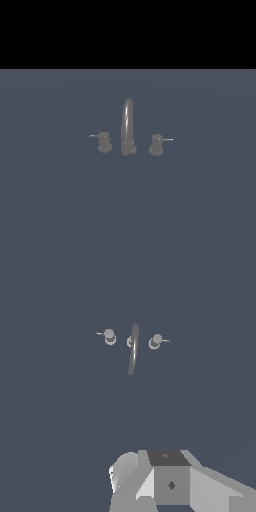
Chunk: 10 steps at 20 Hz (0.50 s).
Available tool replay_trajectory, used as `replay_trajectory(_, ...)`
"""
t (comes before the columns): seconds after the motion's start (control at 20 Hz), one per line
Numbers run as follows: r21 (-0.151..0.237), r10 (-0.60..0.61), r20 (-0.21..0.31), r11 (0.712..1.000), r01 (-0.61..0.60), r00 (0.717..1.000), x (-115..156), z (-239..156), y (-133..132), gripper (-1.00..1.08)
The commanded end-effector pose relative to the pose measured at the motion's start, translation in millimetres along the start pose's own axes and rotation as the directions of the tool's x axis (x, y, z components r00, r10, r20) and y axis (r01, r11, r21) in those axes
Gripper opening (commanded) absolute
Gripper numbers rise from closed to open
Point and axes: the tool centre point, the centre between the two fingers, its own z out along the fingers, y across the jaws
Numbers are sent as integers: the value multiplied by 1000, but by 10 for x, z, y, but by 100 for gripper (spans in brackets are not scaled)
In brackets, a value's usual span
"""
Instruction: Turn on the faucet by rotating a designated handle.
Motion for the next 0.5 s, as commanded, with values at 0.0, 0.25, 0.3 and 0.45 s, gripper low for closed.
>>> replay_trajectory(0.0,0,0,0,1000,0,1000,0,0,0,-100)
replay_trajectory(0.25,0,13,0,1000,-13,1000,9,35,-26,-100)
replay_trajectory(0.3,0,19,1,1000,-19,1000,12,51,-37,-100)
replay_trajectory(0.45,0,44,2,999,-44,999,29,114,-83,-100)
